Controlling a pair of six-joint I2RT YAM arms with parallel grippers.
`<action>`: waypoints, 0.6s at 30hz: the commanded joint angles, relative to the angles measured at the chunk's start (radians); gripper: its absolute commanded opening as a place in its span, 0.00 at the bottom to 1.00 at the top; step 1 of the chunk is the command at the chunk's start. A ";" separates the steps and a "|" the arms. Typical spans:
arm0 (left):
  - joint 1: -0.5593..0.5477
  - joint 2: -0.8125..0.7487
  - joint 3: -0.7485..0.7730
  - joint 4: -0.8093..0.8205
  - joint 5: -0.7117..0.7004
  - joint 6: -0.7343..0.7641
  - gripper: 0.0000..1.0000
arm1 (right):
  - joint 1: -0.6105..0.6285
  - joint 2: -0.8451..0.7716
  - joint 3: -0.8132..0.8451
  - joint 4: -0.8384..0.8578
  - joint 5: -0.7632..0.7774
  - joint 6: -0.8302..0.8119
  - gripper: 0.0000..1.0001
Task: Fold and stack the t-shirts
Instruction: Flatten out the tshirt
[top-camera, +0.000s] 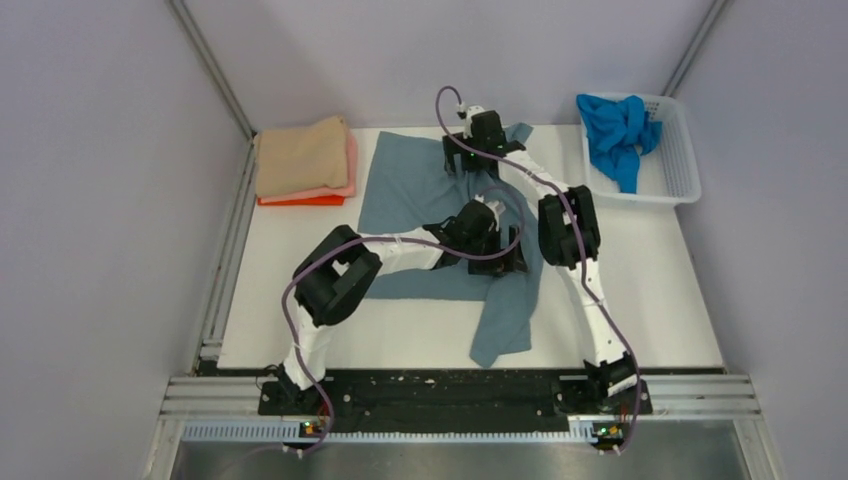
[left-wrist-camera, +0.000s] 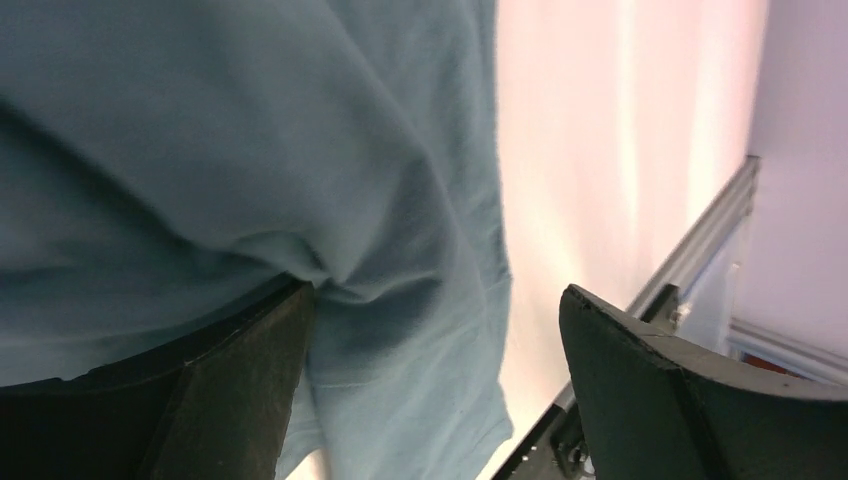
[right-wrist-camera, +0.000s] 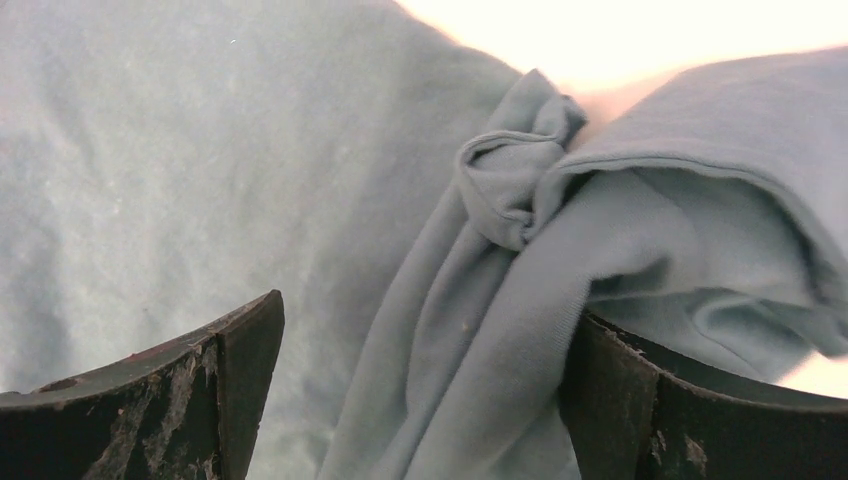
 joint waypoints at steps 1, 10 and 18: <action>0.024 -0.136 -0.030 -0.136 -0.146 0.105 0.97 | -0.030 -0.063 0.110 -0.077 0.148 -0.043 0.99; 0.009 -0.674 -0.425 -0.386 -0.539 0.014 0.99 | -0.123 -0.452 -0.167 -0.078 0.089 0.032 0.99; 0.200 -0.928 -0.579 -0.752 -0.768 -0.216 0.99 | -0.030 -0.983 -0.873 0.041 0.212 0.100 0.99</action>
